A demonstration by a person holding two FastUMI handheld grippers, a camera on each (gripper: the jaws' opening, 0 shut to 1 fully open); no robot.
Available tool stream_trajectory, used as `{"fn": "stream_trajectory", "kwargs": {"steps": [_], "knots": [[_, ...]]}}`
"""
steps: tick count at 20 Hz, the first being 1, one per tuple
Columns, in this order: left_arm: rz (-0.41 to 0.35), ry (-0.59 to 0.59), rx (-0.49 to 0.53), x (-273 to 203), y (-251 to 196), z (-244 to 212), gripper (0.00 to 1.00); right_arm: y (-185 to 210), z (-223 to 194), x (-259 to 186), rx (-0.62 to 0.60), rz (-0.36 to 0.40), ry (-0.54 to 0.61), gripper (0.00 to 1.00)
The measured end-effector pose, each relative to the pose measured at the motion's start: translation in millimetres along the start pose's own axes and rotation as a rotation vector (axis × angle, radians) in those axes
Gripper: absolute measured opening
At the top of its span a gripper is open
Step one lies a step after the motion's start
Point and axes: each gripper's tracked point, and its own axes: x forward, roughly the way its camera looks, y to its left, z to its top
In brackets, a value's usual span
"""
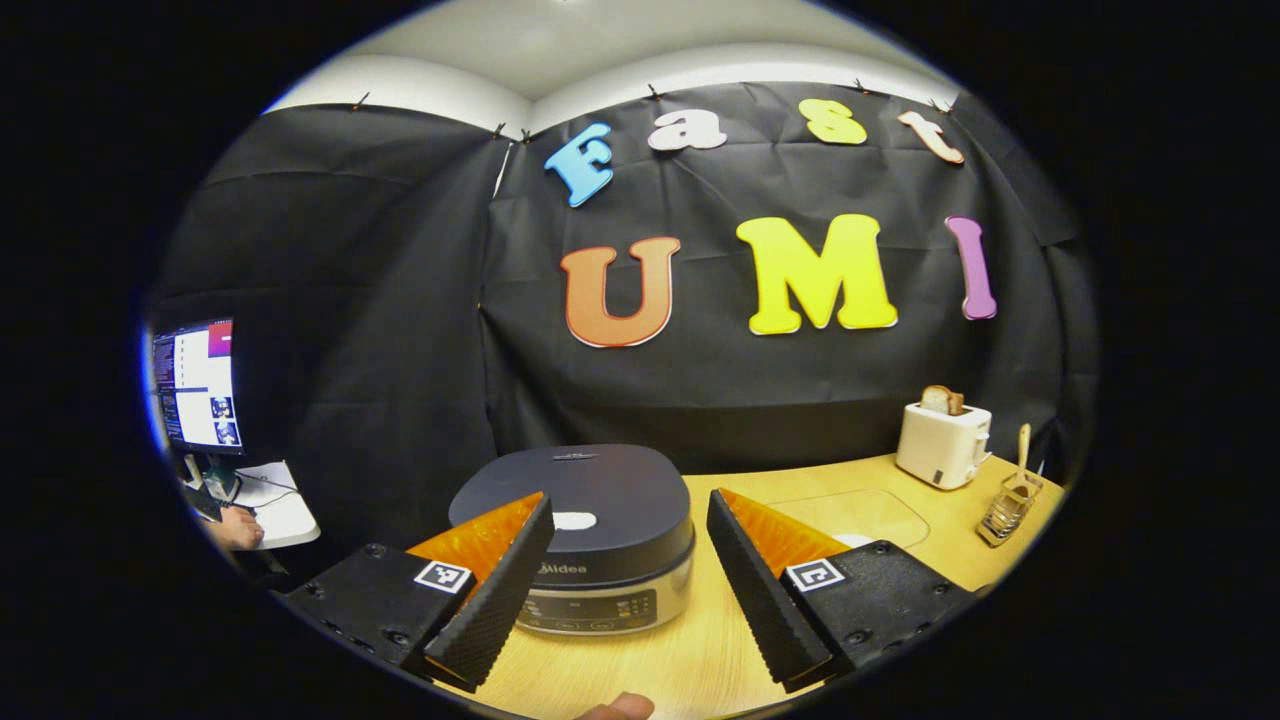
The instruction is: Close the left gripper, press the button to open the rice cooker; take a wooden spoon from the chopstick holder with the right hand, scoop a spoonful of rice and pour it into the rice cooker, then put the wooden spoon back into the chopstick holder.
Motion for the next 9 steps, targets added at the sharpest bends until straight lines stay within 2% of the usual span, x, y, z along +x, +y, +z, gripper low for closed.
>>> {"fn": "stream_trajectory", "kwargs": {"steps": [4,5,7,9], "knots": [[-0.061,-0.033,-0.018,-59.5,-20.3,1.8,0.98,10.0,5.3,-7.8,-0.054,0.019,-0.007,0.96],[-0.089,-0.021,-0.023,-71.0,-28.7,-4.0,0.98,12.2,8.7,-9.0,-0.082,0.026,-0.017,0.92],[-0.121,-0.027,-0.037,-90.4,-39.1,-10.2,0.98,5.6,14.6,-13.0,-0.126,-0.001,-0.04,0.99],[-0.14,-0.026,-0.061,-103.0,-45.6,-12.9,0.98,6.3,15.3,-15.8,-0.138,-0.011,-0.046,0.92]]}}
